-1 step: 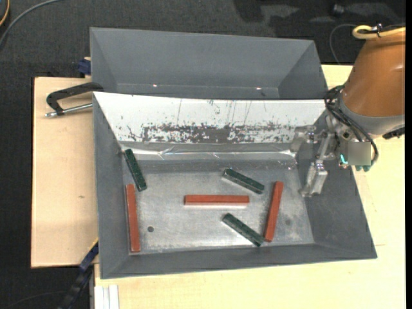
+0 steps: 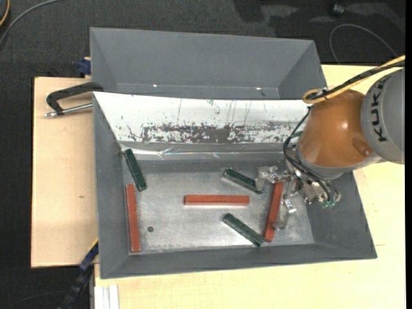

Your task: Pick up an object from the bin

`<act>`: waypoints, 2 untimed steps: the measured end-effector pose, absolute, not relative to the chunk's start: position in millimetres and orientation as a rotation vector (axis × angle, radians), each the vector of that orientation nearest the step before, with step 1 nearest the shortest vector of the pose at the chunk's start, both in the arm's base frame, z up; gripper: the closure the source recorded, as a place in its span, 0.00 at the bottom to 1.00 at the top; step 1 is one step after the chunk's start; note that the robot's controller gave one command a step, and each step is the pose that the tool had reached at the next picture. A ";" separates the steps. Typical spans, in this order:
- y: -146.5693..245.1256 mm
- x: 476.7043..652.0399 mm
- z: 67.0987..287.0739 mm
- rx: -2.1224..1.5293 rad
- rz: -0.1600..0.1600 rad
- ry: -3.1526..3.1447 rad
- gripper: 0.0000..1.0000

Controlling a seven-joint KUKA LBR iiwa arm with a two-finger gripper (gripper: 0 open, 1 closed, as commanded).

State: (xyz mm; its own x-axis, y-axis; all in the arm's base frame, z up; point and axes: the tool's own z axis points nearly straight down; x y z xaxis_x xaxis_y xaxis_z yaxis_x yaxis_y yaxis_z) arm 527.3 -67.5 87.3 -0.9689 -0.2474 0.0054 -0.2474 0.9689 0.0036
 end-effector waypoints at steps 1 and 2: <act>-49.9 513.0 70.3 1.205 -0.003 -2.901 0.00; -50.4 513.4 70.8 1.205 -0.001 -2.902 1.00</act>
Offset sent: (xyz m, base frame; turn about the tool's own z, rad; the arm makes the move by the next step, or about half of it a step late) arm -0.0148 0.0161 -0.0172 -0.5383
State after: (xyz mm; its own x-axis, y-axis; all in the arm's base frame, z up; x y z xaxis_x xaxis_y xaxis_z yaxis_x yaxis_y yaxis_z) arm 513.4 -50.4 70.8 -0.7057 -0.7085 -0.0009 -0.7085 0.7057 0.0001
